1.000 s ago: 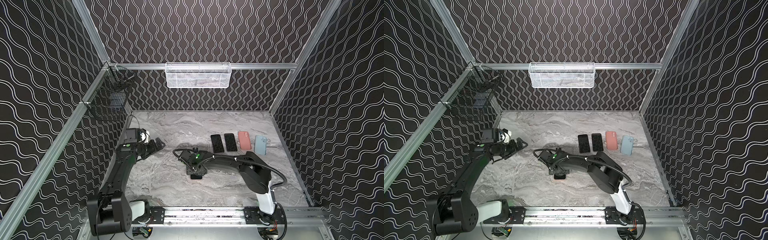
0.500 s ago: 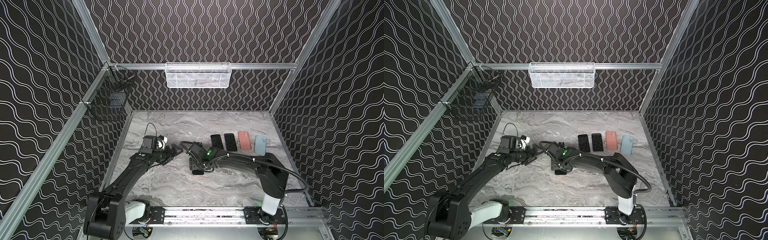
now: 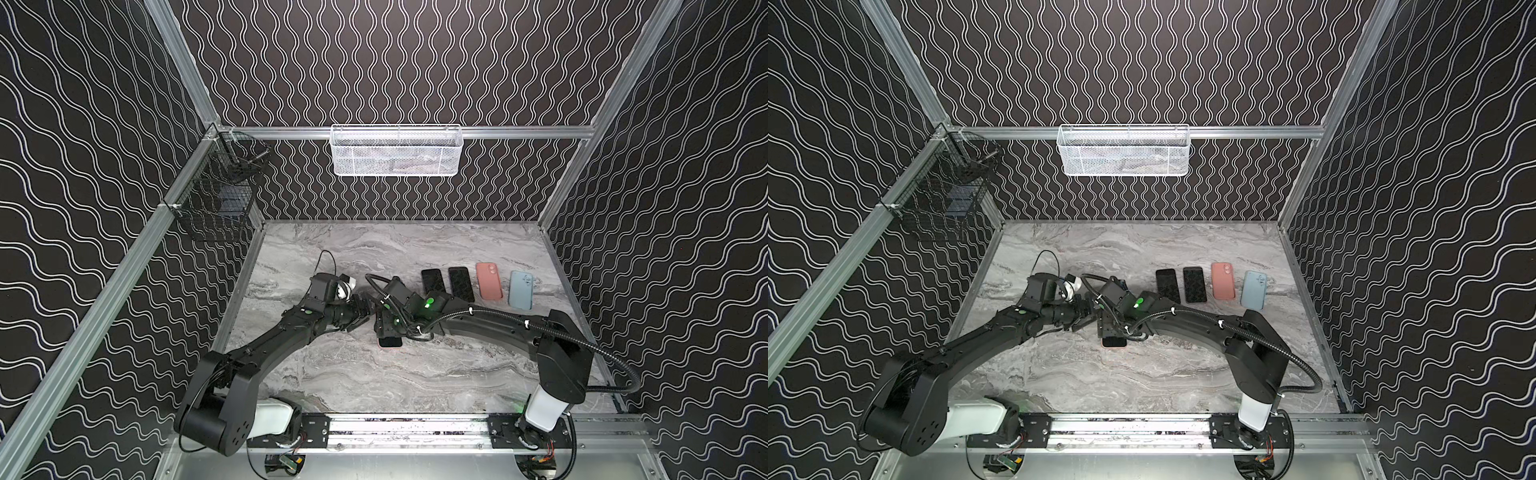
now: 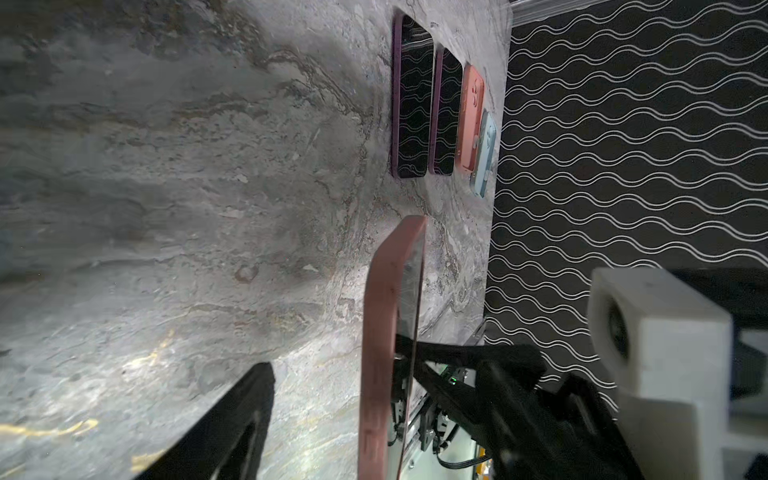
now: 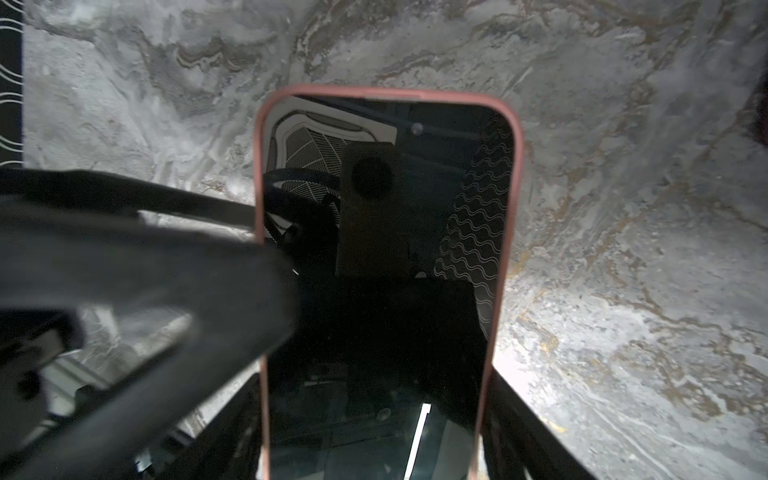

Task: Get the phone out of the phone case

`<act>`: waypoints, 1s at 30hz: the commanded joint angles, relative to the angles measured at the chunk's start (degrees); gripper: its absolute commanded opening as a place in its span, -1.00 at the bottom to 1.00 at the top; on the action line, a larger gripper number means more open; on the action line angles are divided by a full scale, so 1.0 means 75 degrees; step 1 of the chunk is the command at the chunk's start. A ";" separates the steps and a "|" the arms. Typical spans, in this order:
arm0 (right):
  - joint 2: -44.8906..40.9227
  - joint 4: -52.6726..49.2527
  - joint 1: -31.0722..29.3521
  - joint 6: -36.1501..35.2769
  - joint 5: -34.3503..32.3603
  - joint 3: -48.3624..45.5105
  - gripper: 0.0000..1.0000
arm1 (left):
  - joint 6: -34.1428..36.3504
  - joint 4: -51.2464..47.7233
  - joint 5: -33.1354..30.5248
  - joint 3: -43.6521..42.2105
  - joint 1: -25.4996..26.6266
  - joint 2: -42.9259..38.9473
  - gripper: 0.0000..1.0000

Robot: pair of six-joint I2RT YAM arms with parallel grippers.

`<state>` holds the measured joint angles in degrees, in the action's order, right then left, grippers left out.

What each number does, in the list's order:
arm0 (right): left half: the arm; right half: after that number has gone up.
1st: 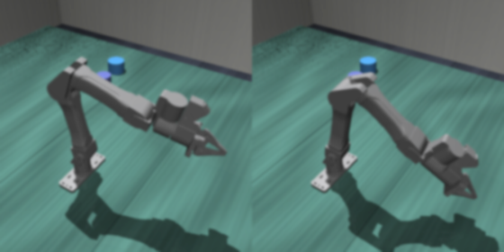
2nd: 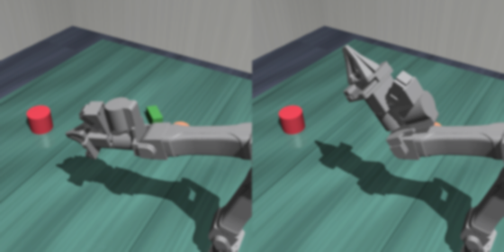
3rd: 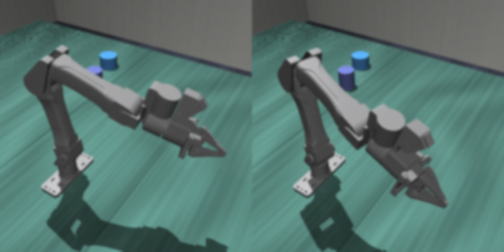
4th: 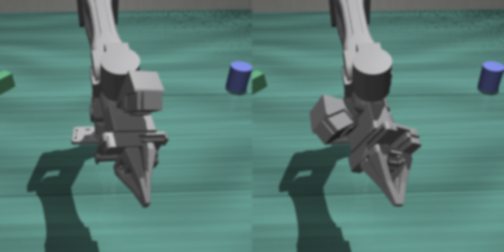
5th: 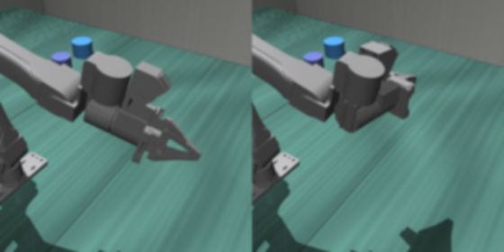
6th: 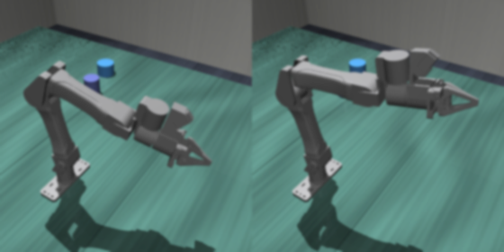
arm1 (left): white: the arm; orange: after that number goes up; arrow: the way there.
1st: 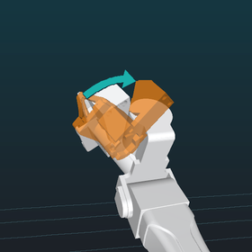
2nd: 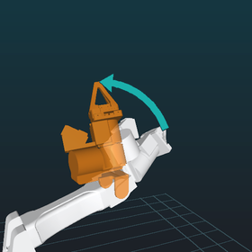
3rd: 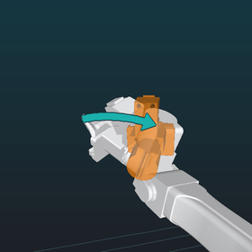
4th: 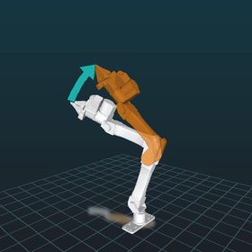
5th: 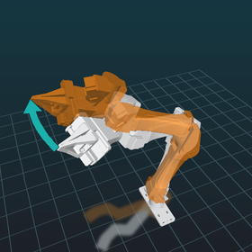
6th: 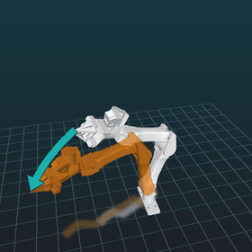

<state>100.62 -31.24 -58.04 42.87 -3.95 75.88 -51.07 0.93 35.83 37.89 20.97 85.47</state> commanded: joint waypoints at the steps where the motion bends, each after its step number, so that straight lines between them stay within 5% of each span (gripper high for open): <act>1: -0.0103 0.0266 -0.0007 0.0018 0.0104 -0.0004 0.36 | -0.0376 0.0824 -0.0084 -0.0092 0.0098 0.0094 0.40; 11: -0.0147 0.0243 -0.0007 0.0038 0.0097 -0.0091 0.37 | -0.0492 0.0981 -0.0257 -0.0090 0.0262 0.0057 -0.14; 30: -0.0203 0.0257 0.0014 0.0027 0.0066 -0.0109 0.38 | -0.0813 0.1570 -0.0110 -0.0181 0.0549 0.0378 -0.64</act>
<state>99.53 -31.55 -57.87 43.16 -3.25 74.83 -55.55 8.25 33.54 36.58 24.60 87.88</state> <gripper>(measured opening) 0.736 0.191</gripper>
